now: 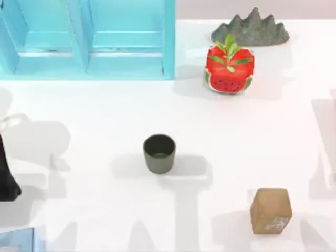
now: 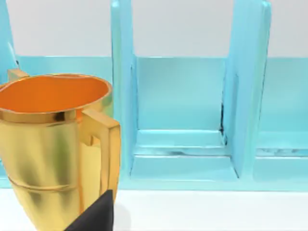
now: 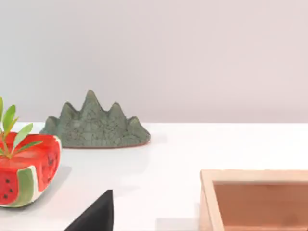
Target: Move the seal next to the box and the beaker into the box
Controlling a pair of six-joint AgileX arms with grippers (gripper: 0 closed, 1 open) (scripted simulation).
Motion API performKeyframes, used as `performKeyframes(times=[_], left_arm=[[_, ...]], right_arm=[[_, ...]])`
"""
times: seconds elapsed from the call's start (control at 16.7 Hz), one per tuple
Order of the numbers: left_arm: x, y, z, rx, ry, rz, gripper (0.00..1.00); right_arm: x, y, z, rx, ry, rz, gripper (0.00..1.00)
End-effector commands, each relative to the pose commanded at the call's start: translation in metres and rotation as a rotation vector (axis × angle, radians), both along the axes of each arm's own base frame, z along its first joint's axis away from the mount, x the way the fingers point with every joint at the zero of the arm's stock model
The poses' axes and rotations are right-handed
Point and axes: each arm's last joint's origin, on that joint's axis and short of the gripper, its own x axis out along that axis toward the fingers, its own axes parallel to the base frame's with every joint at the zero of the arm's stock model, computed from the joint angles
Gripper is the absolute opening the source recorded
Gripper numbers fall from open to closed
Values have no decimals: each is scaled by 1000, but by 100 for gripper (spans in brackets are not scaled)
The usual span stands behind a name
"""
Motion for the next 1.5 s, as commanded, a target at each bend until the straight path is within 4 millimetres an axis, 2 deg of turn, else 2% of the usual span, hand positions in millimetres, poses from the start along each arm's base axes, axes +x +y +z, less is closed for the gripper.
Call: performKeyframes(times=[0.18, 0.36, 0.66, 0.9, 1.14, 1.32, 1.5], left_arm=[[0, 0, 0, 0, 0, 0, 100], [0, 0, 0, 0, 0, 0, 100], [0, 0, 0, 0, 0, 0, 100], [0, 0, 0, 0, 0, 0, 100], [0, 0, 0, 0, 0, 0, 100], [0, 0, 0, 0, 0, 0, 100], [0, 0, 0, 0, 0, 0, 100]], right_arm=[[0, 1, 2, 7, 10, 5, 100], [1, 6, 17, 54, 103, 46, 100], [21, 27, 52, 159, 477, 149, 100], [57, 60, 68, 185, 889, 173, 100], [92, 107, 66, 135, 1257, 120, 100], [109, 140, 58, 74, 1445, 58, 100], [118, 163, 53, 27, 1546, 11, 100]])
